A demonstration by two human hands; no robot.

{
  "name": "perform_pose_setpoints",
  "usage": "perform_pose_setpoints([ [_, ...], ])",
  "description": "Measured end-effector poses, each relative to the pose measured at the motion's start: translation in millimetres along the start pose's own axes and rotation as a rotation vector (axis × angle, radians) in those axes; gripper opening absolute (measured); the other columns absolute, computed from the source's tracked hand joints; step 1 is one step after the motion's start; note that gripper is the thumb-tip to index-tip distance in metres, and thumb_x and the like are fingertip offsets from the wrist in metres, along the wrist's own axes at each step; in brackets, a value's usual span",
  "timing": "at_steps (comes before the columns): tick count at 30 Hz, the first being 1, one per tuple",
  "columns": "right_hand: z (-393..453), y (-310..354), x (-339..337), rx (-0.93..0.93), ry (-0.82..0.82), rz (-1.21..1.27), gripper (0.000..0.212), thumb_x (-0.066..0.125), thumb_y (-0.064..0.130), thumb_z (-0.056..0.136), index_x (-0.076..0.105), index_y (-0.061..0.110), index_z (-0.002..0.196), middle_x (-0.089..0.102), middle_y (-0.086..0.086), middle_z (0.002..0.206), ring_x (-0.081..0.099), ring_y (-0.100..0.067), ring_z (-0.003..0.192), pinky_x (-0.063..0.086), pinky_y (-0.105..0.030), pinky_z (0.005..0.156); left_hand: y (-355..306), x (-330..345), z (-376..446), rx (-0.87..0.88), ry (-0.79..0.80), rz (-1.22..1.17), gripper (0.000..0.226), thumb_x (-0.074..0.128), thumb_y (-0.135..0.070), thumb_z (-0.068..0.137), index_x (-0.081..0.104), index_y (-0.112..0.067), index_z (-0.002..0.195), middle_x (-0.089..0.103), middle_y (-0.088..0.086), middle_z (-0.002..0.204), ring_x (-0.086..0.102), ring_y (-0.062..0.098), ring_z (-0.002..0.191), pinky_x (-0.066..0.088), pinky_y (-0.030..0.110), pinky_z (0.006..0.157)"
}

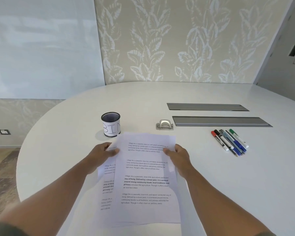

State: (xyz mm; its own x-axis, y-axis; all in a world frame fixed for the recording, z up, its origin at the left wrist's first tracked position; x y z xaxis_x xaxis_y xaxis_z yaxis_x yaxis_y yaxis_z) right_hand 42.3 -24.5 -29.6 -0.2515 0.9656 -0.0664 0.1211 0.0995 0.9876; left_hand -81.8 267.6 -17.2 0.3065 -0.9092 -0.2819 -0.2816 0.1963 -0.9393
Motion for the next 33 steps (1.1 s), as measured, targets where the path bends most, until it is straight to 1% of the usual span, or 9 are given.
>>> perform_pose_setpoints([
  [3,-3,4,-4,0.009,0.041,0.07,0.018,0.075,0.014,0.084,0.071,0.012,0.101,0.076,-0.008,0.103,0.071,-0.029,0.1,0.056,-0.047,0.092,-12,14,-5,0.034,0.082,-0.239,0.035,0.075,-0.02,0.085,0.065,-0.012,0.117,0.074,0.012,0.112,0.071,0.036,0.102,0.055,0.05,0.092],
  [8,-5,9,-6,0.025,0.143,0.144,0.031,0.078,0.014,0.081,0.068,0.01,0.11,0.074,-0.012,0.11,0.069,-0.034,0.106,0.052,-0.053,0.096,-31,26,-1,0.075,0.139,-0.452,0.069,0.092,-0.027,0.061,0.064,-0.015,0.123,0.068,0.016,0.124,0.068,0.036,0.109,0.052,0.055,0.096],
  [12,-4,16,-7,0.015,0.09,0.141,0.029,0.079,0.013,0.08,0.067,0.01,0.107,0.075,-0.011,0.105,0.072,-0.031,0.096,0.055,-0.051,0.092,-45,37,4,0.087,-0.011,-0.508,0.076,0.09,-0.016,0.065,0.052,-0.021,0.13,0.064,0.009,0.12,0.067,0.017,0.102,0.055,0.039,0.085],
  [15,-3,23,-12,-0.007,0.028,0.193,0.027,0.077,0.01,0.082,0.064,0.008,0.106,0.075,-0.013,0.103,0.073,-0.029,0.088,0.059,-0.048,0.084,-47,42,9,0.062,-0.053,-0.556,0.119,0.099,-0.032,0.044,0.036,-0.019,0.144,0.057,0.008,0.134,0.06,0.024,0.119,0.045,0.047,0.104],
  [16,-2,25,-15,-0.017,0.011,0.209,0.029,0.077,0.01,0.081,0.063,0.008,0.106,0.075,-0.013,0.104,0.073,-0.029,0.091,0.059,-0.049,0.084,-45,43,12,0.064,-0.056,-0.564,0.123,0.1,-0.033,0.042,0.034,-0.018,0.145,0.057,0.007,0.135,0.059,0.026,0.121,0.043,0.05,0.107],
  [18,1,29,-19,-0.024,-0.029,0.246,0.032,0.079,0.012,0.079,0.061,0.009,0.107,0.074,-0.013,0.105,0.072,-0.032,0.096,0.058,-0.052,0.086,-44,47,13,0.037,0.017,-0.532,0.112,0.099,-0.031,0.05,0.039,-0.011,0.143,0.063,0.007,0.132,0.064,0.027,0.117,0.046,0.053,0.103],
  [22,5,39,-20,-0.011,-0.05,0.329,0.038,0.078,0.008,0.08,0.056,0.011,0.11,0.071,-0.014,0.112,0.07,-0.032,0.1,0.056,-0.053,0.089,-57,71,0,0.123,0.219,-0.382,0.052,0.083,-0.015,0.076,0.063,-0.009,0.124,0.072,0.012,0.119,0.069,0.031,0.109,0.052,0.051,0.096],
  [28,-2,65,-15,-0.067,0.017,0.151,0.036,0.072,0.006,0.085,0.057,0.009,0.117,0.07,-0.009,0.113,0.069,-0.027,0.104,0.056,-0.046,0.091,-80,83,7,0.155,0.114,-0.321,0.039,0.082,-0.012,0.076,0.068,-0.005,0.113,0.076,0.013,0.103,0.073,0.036,0.097,0.057,0.052,0.086],
  [33,1,101,-25,-0.264,-0.189,0.043,0.03,0.073,0.011,0.082,0.059,0.014,0.108,0.07,-0.005,0.105,0.069,-0.022,0.097,0.059,-0.041,0.084,-120,81,9,0.32,-0.053,-0.374,0.035,0.083,-0.01,0.075,0.068,-0.006,0.107,0.077,0.01,0.098,0.074,0.032,0.09,0.062,0.044,0.074],
])
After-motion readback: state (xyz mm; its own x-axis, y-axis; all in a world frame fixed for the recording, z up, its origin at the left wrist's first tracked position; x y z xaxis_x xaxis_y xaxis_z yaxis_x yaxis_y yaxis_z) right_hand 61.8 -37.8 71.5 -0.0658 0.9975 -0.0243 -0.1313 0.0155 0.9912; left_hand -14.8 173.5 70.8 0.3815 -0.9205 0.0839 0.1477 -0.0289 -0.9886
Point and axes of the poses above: each hand's wrist, its own z-axis towards the middle knuckle, its own x-axis out of the palm, y = z × x, the point moved 2 cm from there along z, towards the middle knuckle
